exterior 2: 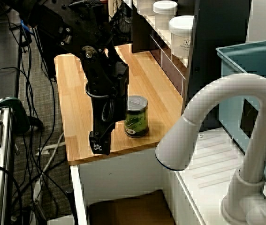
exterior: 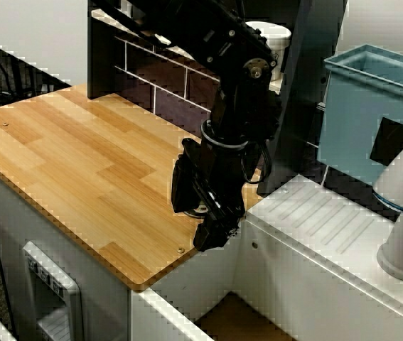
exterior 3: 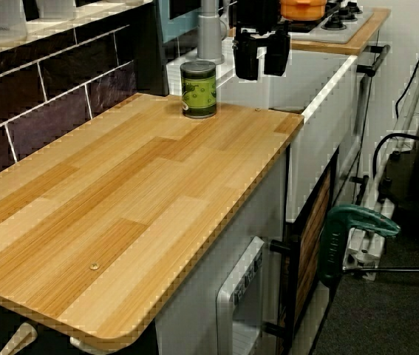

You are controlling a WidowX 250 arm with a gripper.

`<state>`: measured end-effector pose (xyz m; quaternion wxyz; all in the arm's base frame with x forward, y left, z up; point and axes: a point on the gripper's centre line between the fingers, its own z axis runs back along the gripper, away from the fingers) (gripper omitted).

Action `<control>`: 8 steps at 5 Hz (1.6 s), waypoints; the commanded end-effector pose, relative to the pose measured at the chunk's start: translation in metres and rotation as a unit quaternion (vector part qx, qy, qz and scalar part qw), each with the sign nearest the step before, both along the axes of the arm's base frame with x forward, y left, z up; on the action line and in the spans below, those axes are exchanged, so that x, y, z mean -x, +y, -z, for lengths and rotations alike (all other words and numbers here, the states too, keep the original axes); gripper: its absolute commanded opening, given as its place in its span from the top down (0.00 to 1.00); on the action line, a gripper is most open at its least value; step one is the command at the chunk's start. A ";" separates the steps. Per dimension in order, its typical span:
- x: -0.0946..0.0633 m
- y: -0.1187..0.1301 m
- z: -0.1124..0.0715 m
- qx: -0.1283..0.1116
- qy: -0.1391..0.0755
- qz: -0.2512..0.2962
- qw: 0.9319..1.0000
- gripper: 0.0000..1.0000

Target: Push into sink

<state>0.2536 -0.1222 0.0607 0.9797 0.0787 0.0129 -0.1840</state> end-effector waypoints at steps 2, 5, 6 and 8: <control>-0.002 0.015 0.002 -0.004 0.009 0.000 1.000 0.00; 0.017 0.083 -0.014 -0.018 0.030 0.031 0.999 0.00; 0.026 0.122 -0.019 -0.023 0.028 0.023 0.999 0.00; 0.030 0.173 -0.017 -0.031 0.010 -0.038 0.999 0.00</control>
